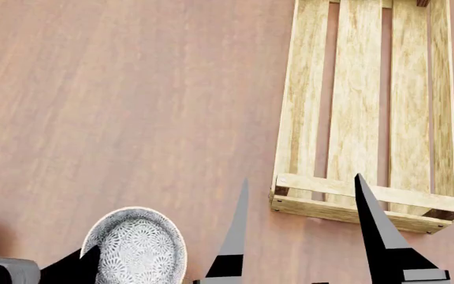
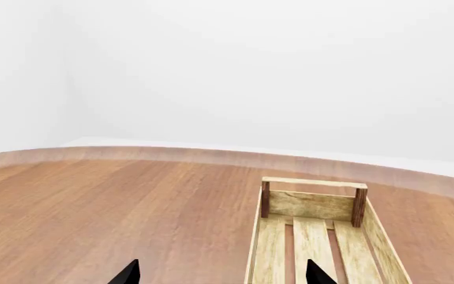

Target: Stack the right bowl on the left bowl and place them in the tray.

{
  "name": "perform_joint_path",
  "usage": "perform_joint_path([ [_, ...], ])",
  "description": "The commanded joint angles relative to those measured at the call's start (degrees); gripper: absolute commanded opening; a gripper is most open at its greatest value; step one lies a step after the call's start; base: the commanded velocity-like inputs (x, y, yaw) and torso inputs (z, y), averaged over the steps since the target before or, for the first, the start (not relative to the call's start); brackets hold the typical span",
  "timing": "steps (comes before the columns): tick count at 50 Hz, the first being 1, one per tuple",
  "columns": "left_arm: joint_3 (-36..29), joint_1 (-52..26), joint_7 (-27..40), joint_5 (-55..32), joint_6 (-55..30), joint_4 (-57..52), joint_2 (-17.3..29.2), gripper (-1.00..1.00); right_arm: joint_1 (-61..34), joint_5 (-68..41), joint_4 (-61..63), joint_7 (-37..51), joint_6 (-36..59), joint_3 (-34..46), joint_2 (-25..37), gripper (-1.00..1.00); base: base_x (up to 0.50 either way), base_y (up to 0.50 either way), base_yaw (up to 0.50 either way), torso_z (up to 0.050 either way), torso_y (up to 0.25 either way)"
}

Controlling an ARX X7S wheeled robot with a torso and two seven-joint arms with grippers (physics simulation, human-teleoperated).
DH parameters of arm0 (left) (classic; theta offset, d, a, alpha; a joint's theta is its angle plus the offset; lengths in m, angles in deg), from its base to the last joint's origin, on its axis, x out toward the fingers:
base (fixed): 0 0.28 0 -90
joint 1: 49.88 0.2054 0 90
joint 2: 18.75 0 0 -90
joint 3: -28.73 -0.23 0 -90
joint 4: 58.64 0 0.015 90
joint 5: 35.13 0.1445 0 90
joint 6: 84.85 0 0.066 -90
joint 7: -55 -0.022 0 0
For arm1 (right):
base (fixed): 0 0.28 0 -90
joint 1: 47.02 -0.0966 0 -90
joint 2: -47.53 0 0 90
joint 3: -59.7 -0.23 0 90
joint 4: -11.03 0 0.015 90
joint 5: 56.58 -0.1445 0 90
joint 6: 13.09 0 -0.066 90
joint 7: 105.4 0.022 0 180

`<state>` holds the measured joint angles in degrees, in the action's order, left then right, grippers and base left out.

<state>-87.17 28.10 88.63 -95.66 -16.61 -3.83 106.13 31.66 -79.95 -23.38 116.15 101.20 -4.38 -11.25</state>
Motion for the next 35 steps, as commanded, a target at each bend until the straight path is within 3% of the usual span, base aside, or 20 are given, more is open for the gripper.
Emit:
perform_joint_path([
  [1,4.9,0.2,4.2,-5.2,1.6,-5.3,2.6,-1.0,0.1,-0.1,-0.1,0.2,-0.4,0.1,0.3,1.0,0.0,0.0,0.0,0.0,0.0],
  [19,20.1,5.4,7.1,-12.6,8.8,-6.8,13.1,-1.0,-0.3,0.0,-0.2,0.5,-0.3,0.8,0.4,1.0,0.0,0.0,0.0,0.0,0.0],
  [35,33.7,17.7,6.4,-16.4,16.1,-5.8,17.0,-1.0,-0.5,-0.1,-0.2,0.8,-0.3,1.1,0.6,1.0,0.0,0.0,0.0,0.0,0.0],
])
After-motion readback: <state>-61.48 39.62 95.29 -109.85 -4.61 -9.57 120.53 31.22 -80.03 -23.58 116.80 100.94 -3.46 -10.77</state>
